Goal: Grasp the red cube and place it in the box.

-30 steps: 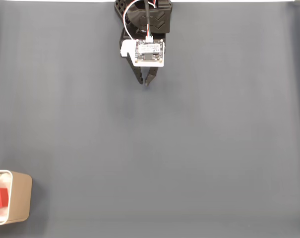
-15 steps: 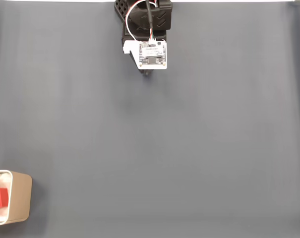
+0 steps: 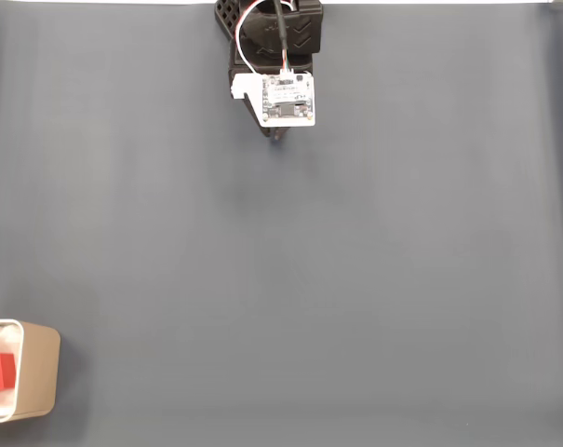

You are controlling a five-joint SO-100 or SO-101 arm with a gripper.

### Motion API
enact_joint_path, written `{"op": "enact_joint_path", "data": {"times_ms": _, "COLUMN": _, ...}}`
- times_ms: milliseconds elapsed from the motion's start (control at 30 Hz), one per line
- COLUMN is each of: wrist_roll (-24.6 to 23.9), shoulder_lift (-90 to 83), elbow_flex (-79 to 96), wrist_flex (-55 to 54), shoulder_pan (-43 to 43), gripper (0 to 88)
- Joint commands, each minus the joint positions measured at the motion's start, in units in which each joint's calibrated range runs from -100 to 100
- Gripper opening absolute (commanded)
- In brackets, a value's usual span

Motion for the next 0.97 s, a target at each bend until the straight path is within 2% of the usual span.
{"op": "enact_joint_path", "data": {"times_ms": 0, "wrist_roll": -0.34, "shoulder_lift": 0.09, "elbow_flex": 0.45, "wrist_flex": 1.12, "shoulder_pan": -0.43, "gripper": 0.2}}
{"op": "enact_joint_path", "data": {"times_ms": 933, "wrist_roll": -0.1, "shoulder_lift": 0.09, "elbow_flex": 0.45, "wrist_flex": 1.12, "shoulder_pan": -0.21, "gripper": 0.3}}
